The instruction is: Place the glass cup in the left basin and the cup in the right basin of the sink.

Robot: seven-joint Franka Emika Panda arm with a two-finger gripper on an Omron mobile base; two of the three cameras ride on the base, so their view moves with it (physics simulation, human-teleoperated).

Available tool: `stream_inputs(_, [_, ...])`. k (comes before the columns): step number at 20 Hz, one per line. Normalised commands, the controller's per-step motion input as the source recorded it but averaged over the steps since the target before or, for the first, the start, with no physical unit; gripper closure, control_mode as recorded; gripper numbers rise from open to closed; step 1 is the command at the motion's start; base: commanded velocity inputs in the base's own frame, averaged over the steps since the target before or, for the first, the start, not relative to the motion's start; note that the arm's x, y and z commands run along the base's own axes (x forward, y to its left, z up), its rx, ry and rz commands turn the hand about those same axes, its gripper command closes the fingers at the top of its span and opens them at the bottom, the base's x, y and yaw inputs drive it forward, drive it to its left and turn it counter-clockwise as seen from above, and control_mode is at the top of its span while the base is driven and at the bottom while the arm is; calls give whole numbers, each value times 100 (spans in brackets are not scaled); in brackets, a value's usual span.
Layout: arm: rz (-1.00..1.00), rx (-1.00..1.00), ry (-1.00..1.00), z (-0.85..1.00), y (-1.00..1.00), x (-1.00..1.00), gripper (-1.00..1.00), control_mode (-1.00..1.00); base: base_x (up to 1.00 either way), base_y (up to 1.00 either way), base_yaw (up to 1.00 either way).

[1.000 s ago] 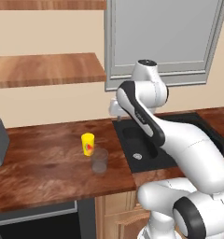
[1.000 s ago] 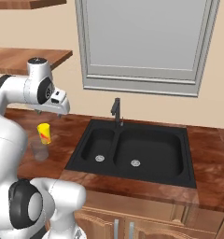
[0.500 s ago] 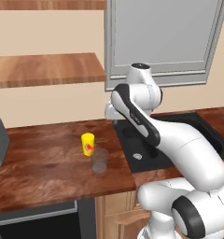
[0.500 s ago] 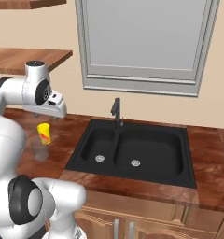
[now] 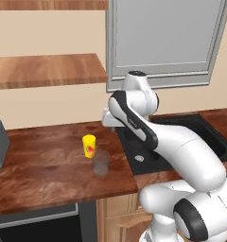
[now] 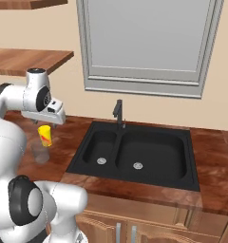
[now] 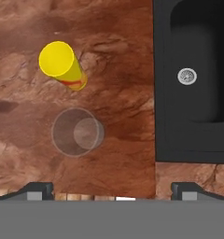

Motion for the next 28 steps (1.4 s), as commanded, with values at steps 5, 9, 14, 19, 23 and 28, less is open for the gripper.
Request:
stream_inputs(5, [1,0,0,-25,10,0,-100,-100,0,0,0])
stream_inputs(9, [2,0,0,-23,12,0,-100,-100,0,0,0])
stream_inputs(14, [2,0,1,-20,3,0,-100,-100,0,0,0])
stream_inputs(19, [4,0,7,-19,0,2,-100,-100,0,0,0])
stream_inputs(23, [7,0,6,-21,0,0,-100,-100,0,0,0])
stream_inputs(28, [8,0,3,-20,2,0,-100,-100,0,0,0])
